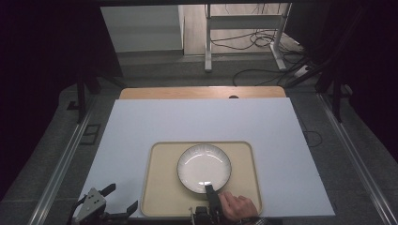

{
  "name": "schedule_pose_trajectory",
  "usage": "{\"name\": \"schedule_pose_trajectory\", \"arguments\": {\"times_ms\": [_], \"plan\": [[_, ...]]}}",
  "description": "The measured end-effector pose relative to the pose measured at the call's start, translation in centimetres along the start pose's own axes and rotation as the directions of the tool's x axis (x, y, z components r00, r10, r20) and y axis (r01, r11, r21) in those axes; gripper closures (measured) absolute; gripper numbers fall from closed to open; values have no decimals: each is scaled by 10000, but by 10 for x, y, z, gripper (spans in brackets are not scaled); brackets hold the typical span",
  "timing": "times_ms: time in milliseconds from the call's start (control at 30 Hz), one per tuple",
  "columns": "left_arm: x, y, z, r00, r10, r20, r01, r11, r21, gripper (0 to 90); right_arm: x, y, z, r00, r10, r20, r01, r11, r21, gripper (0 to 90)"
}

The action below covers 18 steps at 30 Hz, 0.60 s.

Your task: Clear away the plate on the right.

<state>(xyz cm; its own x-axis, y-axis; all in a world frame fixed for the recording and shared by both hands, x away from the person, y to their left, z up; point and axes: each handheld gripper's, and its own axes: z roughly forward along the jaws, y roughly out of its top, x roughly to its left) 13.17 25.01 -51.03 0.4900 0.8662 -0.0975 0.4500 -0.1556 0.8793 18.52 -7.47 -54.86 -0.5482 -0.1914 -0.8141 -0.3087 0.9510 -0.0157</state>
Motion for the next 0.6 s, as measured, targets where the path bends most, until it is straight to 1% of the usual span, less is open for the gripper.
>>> {"name": "schedule_pose_trajectory", "arguments": {"times_ms": [100,167,233,267,300,333,433,467,500,533,567,600], "plan": [[0,0,0,10000,6,-3,-6,10000,7,22,2,0,1,10000,-43,-39,43,10000,20,791],[0,0,0,10000,14,-3,-14,10000,10,22,2,0,1,9999,121,-55,-121,9999,-44,790],[0,0,0,10000,20,-4,-20,10000,11,22,2,0,1,9999,153,-44,-154,9999,-63,788],[0,0,0,10000,16,-4,-16,10000,11,22,1,0,-1,9999,62,-83,-61,9999,151,782],[0,0,0,10000,48,1,-48,10000,12,22,2,0,0,9998,167,-82,-168,9998,-53,774],[0,0,0,10000,55,-2,-55,10000,13,22,1,-1,-1,9997,246,-56,-246,9996,-127,765],[0,0,0,10000,30,-13,-30,10000,19,22,0,-1,-3,9990,443,-47,-444,9988,-206,740],[0,0,0,10000,26,-14,-26,10000,20,22,-2,-1,-4,9993,363,-38,-364,9990,-266,735],[0,0,0,10000,21,-13,-21,10000,19,22,-1,-2,-5,9985,535,-87,-537,9982,-267,728],[0,0,0,10000,15,-14,-15,10000,16,23,-2,-2,-5,9990,446,-51,-447,9984,-342,722],[0,0,0,10000,15,-13,-15,10000,18,22,-2,-2,-7,9982,591,-118,-595,9977,-318,713],[0,0,0,10000,17,-17,-17,10000,18,23,-3,-3,-8,9984,565,-73,-568,9976,-395,707]]}}
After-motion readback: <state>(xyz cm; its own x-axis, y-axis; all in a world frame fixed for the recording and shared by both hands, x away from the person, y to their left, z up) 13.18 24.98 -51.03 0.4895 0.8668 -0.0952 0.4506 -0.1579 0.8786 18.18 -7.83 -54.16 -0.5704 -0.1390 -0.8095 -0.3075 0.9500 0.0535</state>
